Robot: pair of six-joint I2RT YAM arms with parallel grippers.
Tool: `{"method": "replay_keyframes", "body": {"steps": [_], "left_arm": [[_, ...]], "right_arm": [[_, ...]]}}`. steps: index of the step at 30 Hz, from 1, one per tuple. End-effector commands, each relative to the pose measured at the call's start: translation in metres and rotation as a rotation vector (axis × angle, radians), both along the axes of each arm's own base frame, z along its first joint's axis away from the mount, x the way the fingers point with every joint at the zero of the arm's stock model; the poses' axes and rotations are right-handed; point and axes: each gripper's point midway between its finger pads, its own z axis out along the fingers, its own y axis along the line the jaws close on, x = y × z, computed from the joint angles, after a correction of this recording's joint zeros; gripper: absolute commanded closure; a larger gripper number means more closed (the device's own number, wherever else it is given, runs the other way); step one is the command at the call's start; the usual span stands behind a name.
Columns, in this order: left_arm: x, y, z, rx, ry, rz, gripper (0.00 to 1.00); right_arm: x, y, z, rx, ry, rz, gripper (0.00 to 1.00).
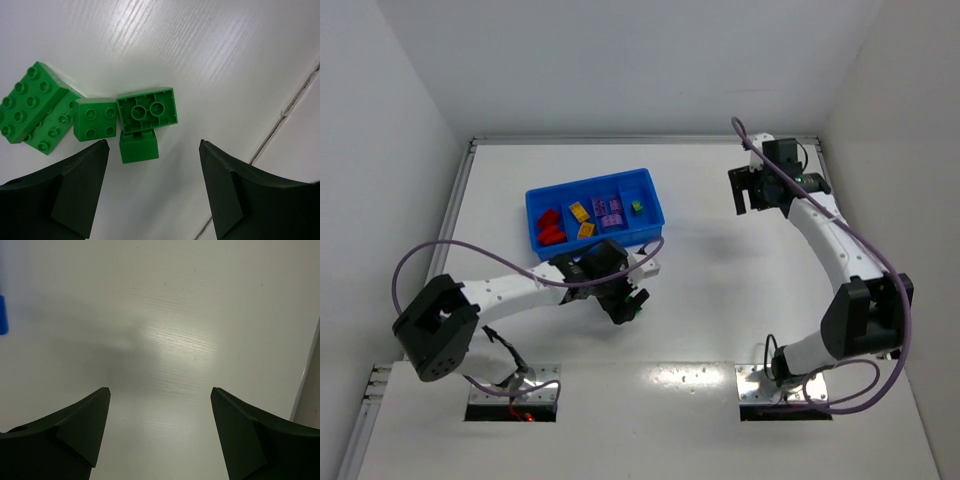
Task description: Sort the legos into containers by color
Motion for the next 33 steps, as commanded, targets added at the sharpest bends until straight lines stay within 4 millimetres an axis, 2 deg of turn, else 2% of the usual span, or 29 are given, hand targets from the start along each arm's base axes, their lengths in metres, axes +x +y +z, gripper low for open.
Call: {"method": "replay_keyframes", "body": {"steps": [1,3,8,13,19,21,33], "left_arm": [[0.012,-0.017,0.014,-0.044,-0.012,0.073,0.21],[0.013,-0.016,0.010,-0.032,-0.007,0.091,0.21],[0.015,-0.011,0.002,0.000,0.027,0.148,0.22],[0.021,0.000,-0.001,0.022,0.059,0.215,0.29],[0.023,-0.001,0.000,0.032,0.058,0.221,0.31],[0.021,0.002,-0.007,0.058,0.078,0.221,0.32],[0.009,0.006,-0.016,0.094,0.146,0.213,0.34]], "right_arm": [[-0.005,-0.003,0.015,0.043,-0.041,-0.009,0.17],[-0.009,-0.005,0.010,0.047,-0.021,-0.012,0.17],[-0.012,-0.006,0.015,0.062,-0.028,-0.008,0.17],[-0.012,-0.009,0.015,0.076,-0.027,-0.012,0.17],[-0.013,-0.011,0.011,0.082,-0.017,-0.015,0.17],[-0.013,-0.013,0.011,0.089,-0.017,-0.018,0.17],[-0.015,-0.017,0.010,0.088,-0.008,-0.028,0.17]]}}
